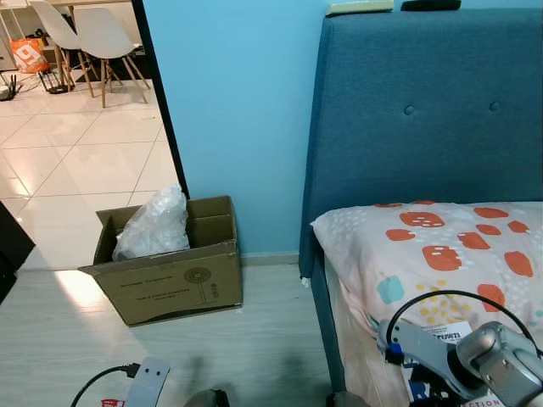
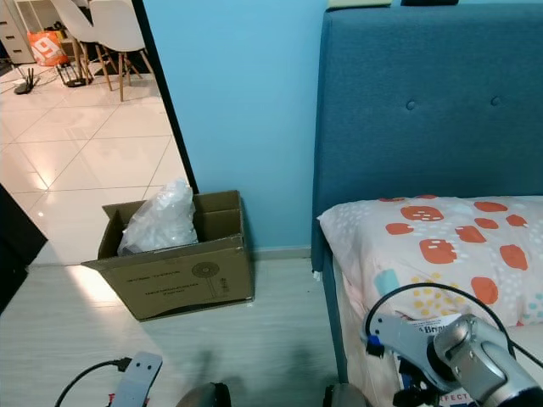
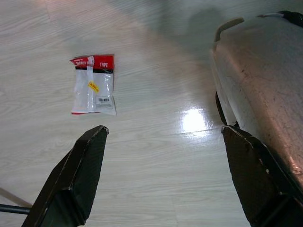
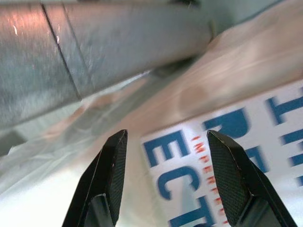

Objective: Clean up the room

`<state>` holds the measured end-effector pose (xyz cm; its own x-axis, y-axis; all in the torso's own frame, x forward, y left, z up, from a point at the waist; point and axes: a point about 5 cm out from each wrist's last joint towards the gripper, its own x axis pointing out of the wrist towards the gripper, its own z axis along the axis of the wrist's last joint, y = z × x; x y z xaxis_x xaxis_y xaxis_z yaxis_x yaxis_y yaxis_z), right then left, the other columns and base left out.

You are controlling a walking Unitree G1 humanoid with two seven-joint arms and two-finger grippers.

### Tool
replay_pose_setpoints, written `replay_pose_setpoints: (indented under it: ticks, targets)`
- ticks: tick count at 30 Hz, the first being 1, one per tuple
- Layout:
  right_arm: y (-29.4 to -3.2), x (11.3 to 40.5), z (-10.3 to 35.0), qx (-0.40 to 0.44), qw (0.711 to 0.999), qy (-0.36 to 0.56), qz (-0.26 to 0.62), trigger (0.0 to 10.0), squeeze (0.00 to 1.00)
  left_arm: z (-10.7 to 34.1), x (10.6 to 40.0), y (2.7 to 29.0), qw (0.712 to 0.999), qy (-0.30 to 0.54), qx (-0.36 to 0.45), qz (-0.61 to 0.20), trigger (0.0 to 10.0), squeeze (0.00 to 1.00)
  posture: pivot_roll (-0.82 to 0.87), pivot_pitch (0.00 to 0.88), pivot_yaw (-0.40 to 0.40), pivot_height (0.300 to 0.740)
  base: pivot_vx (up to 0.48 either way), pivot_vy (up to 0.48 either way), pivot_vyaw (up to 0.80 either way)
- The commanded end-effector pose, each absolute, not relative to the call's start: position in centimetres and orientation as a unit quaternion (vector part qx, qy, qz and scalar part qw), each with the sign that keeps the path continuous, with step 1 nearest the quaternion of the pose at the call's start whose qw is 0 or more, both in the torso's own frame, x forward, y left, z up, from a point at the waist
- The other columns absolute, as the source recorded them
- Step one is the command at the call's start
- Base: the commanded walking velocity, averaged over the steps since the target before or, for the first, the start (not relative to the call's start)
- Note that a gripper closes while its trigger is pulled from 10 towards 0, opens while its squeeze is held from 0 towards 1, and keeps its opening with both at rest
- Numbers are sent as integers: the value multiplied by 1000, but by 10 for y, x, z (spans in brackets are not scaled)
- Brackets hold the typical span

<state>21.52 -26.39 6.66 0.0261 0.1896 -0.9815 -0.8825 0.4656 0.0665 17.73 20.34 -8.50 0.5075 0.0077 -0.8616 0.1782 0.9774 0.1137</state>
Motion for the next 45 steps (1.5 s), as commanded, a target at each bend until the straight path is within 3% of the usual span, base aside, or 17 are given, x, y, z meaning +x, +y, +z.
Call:
replay_pose_setpoints:
  ticks: [1, 15, 21, 33, 36, 39, 45]
  targets:
    - [-261, 213, 63, -315, 640, 566, 414, 10000, 0, -90, 170, 193, 856, 505, 86, -71, 10000, 0, -22, 16, -3, 596, 0, 0, 0]
    - [-246, 195, 41, -309, 608, 597, 424, 10000, 0, -90, 169, 193, 856, 506, 85, -71, 10000, 0, -20, 24, -4, 596, 0, 0, 0]
    - [-266, 199, 22, -362, 600, 628, 339, 10000, 0, -91, 167, 193, 854, 508, 83, -69, 10000, 0, -18, 30, -8, 596, 0, 0, 0]
    - [-264, 206, 20, -344, 630, 622, 313, 10000, 0, -92, 166, 193, 854, 509, 82, -68, 10000, 0, -14, 33, -11, 596, 0, 0, 0]
    - [-247, 217, 24, -292, 675, 585, 341, 10000, 0, -92, 165, 192, 854, 509, 82, -69, 10000, 0, -15, 35, -10, 596, 0, 0, 0]
    - [-239, 222, 28, -273, 692, 565, 357, 10000, 0, -92, 165, 192, 853, 510, 83, -70, 10000, 0, -14, 35, -10, 596, 0, 0, 0]
    - [-244, 217, 24, -307, 662, 581, 361, 10000, 0, -92, 164, 192, 854, 510, 81, -69, 10000, 0, -13, 37, -14, 596, 0, 0, 0]
